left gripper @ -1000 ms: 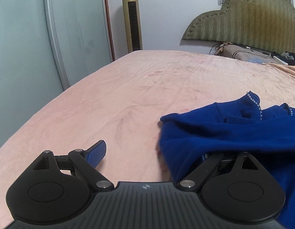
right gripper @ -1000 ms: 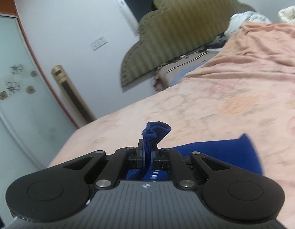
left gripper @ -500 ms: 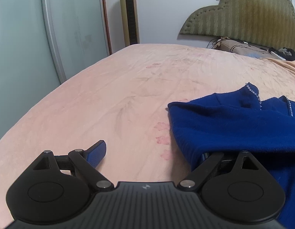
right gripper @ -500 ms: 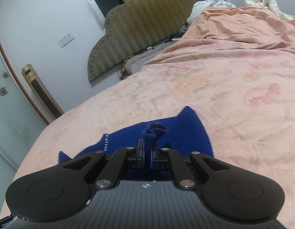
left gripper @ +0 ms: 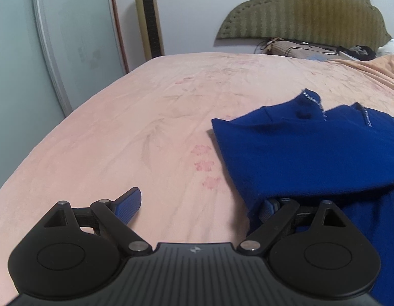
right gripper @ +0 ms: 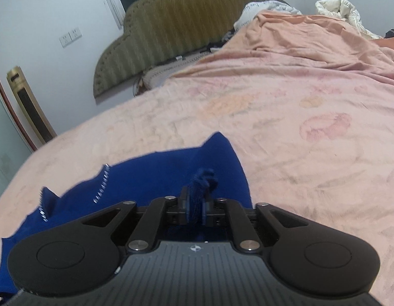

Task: Fold small clothes
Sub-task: 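Fold the hem toward the collar with the right gripper and release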

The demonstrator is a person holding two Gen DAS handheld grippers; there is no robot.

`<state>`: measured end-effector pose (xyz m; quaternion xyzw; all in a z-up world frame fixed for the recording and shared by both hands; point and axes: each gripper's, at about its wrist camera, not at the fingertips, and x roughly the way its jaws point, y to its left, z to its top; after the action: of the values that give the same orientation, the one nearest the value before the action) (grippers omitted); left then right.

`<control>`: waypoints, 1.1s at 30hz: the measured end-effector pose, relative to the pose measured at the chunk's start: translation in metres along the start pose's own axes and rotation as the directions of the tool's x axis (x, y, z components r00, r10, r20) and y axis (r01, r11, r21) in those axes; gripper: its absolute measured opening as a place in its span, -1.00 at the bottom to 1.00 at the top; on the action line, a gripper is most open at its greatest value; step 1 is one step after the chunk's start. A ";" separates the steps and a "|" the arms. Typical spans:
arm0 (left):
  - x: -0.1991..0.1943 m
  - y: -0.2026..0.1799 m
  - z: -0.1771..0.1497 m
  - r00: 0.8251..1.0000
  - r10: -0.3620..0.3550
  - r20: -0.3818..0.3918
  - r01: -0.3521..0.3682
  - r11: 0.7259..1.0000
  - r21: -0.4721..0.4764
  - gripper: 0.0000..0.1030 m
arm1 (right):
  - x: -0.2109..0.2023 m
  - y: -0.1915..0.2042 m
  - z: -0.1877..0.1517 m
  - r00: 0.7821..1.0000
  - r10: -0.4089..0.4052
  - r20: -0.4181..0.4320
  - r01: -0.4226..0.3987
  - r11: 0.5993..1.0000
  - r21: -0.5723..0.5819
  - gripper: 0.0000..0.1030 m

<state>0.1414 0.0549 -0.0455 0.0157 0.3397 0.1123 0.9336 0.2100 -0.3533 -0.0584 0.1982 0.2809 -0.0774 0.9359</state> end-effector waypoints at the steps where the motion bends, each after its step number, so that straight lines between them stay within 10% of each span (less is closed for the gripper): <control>1: -0.002 0.001 -0.001 1.000 -0.007 0.000 0.007 1.000 0.007 0.79 | 0.001 0.000 -0.001 1.000 -0.012 -0.005 0.012 1.000 -0.007 -0.62; 12: -0.025 0.024 0.001 0.996 -0.078 0.039 0.077 0.997 0.029 0.79 | -0.015 0.002 0.004 0.997 -0.057 0.047 0.061 0.995 -0.083 -0.38; 21: 0.029 0.038 0.057 0.957 -0.290 0.009 0.288 0.945 -0.152 0.79 | -0.005 0.073 0.026 0.988 0.155 0.001 -0.149 0.950 -0.273 -0.05; 29: 0.108 0.046 0.065 0.858 -0.512 -0.046 0.443 0.782 -0.439 0.77 | 0.014 0.079 0.029 0.990 0.138 -0.012 -0.135 0.951 -0.279 0.10; 33: 0.117 0.042 0.066 0.834 -0.551 -0.008 0.493 0.753 -0.437 0.75 | 0.019 0.044 0.042 0.997 0.069 0.025 -0.062 0.973 -0.224 0.37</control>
<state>0.2625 0.1246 -0.0642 -0.2874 0.3615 -0.0824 0.8831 0.2577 -0.3312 -0.0227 0.0996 0.2657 -0.0175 0.9587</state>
